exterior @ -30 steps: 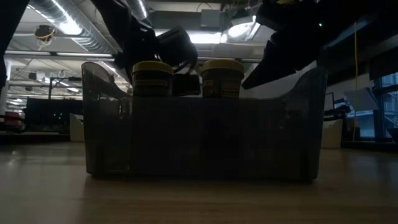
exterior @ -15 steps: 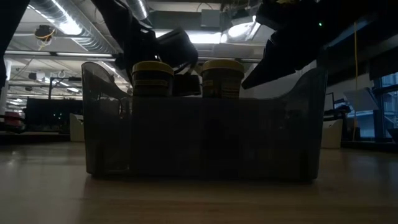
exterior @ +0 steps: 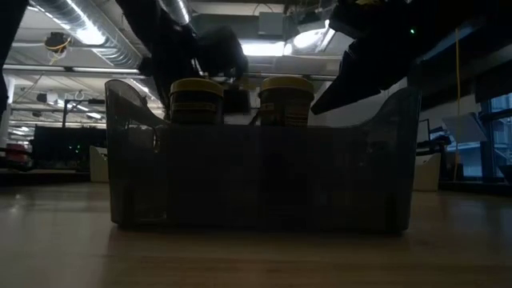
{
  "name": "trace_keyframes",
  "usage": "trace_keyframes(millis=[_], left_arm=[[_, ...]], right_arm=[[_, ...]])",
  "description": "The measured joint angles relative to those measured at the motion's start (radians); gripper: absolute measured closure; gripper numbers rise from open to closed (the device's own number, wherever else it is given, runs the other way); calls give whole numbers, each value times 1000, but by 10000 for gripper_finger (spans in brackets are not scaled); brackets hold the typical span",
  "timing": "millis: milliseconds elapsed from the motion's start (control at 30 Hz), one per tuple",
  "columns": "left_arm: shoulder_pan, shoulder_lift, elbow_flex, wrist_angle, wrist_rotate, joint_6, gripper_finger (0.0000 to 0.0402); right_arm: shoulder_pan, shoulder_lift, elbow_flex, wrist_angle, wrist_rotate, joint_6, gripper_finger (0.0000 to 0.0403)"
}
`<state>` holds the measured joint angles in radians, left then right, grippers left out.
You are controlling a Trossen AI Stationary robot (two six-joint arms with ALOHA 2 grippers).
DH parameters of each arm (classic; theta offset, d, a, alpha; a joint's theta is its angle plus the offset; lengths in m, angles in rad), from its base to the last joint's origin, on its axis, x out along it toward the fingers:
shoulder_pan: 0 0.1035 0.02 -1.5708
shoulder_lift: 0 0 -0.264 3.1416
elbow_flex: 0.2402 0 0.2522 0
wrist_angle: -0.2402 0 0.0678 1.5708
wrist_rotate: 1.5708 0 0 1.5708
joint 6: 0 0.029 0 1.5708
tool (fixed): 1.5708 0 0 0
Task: Sort spices by type
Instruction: Put the middle right orange seasoning bag into the left white bin
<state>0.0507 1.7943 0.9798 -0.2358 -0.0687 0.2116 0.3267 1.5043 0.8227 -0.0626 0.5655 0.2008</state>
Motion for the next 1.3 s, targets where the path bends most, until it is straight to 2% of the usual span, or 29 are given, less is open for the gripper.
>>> trace_keyframes(millis=[233, 467, 600, 733, 867, 1033, 1167, 1300], left_arm=[[-16, -159, 3, -8, -86, -22, 401], [-19, -301, 6, -3, -103, -42, 401], [-13, -310, 6, -63, -101, -82, 401], [-10, -261, 6, -62, -74, -97, 390], [-19, -187, 6, -52, -57, -76, 347], [-20, -86, 15, -9, -17, -47, 263], [-17, -6, 78, -22, -6, -46, 201], [-19, 65, 154, -53, 14, -8, 161]], right_arm=[[0, 0, 0, 1, 0, 2, 208], [0, 0, 0, 10, 0, 3, 208], [0, 0, 0, 12, 1, 9, 208], [0, 0, 1, 18, 1, 13, 208], [0, 4, 1, 29, 1, 12, 208], [0, 4, 1, 33, 2, 8, 208], [0, 5, 1, 29, 2, 4, 208], [0, 5, 1, 28, 2, 1, 208]])
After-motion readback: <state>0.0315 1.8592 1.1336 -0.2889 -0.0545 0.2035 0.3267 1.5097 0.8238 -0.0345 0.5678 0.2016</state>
